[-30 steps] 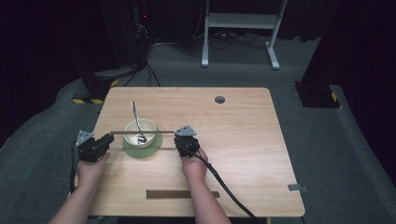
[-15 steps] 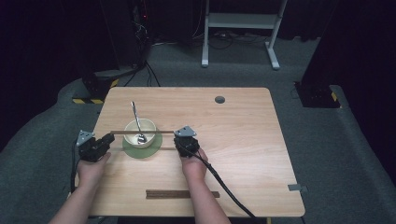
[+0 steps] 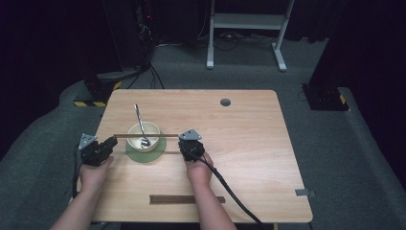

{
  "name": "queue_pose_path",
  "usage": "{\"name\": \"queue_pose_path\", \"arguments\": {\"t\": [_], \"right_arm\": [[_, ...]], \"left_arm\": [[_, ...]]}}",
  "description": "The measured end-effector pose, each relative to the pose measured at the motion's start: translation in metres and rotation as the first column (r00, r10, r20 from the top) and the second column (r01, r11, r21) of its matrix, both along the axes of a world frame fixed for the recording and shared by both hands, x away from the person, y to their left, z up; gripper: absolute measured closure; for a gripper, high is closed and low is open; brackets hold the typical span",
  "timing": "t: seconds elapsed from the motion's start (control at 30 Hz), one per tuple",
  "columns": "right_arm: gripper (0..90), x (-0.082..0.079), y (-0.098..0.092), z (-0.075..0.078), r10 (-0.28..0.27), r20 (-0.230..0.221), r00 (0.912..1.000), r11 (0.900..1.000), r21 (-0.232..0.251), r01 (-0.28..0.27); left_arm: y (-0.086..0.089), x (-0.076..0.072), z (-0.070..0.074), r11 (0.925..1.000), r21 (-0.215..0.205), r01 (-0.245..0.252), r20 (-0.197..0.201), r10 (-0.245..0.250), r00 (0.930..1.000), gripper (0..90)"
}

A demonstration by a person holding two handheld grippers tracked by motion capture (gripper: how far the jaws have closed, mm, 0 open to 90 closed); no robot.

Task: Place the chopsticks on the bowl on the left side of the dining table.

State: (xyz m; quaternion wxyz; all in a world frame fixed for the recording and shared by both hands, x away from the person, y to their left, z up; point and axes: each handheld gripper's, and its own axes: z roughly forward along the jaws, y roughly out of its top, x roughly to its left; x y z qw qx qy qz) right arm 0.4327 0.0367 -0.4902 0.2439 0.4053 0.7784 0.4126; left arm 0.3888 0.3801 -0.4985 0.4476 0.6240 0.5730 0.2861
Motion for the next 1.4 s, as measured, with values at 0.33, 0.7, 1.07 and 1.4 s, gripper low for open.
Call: {"name": "queue_pose_path", "arguments": {"t": [0.33, 0.7, 1.07, 1.4], "right_arm": [[71.9, -0.001, 0.000, -0.001, 0.003, 0.005, 1.0000, 1.000, -0.011, -0.003], [44.7, -0.006, -0.004, 0.002, -0.011, 0.013, 0.9999, 1.000, 0.002, 0.011], [19.1, -0.027, -0.023, 0.011, -0.010, 0.019, 0.9998, 1.000, 0.019, 0.010], [18.9, -0.054, -0.091, 0.005, -0.039, -0.028, 0.9988, 0.999, 0.017, 0.040]], "left_arm": [[0.000, 0.000, 0.000, 1.0000, -0.003, 0.005, 0.005, -0.005, 1.0000, 68.0], [-0.007, -0.008, 0.005, 0.9979, 0.049, 0.043, 0.009, -0.044, 0.9990, 46.6], [-0.021, -0.045, 0.002, 0.9778, 0.157, 0.139, -0.070, -0.129, 0.9891, 28.4], [-0.031, -0.068, -0.017, 0.9585, 0.155, 0.240, -0.223, -0.203, 0.9536, 23.8]]}}
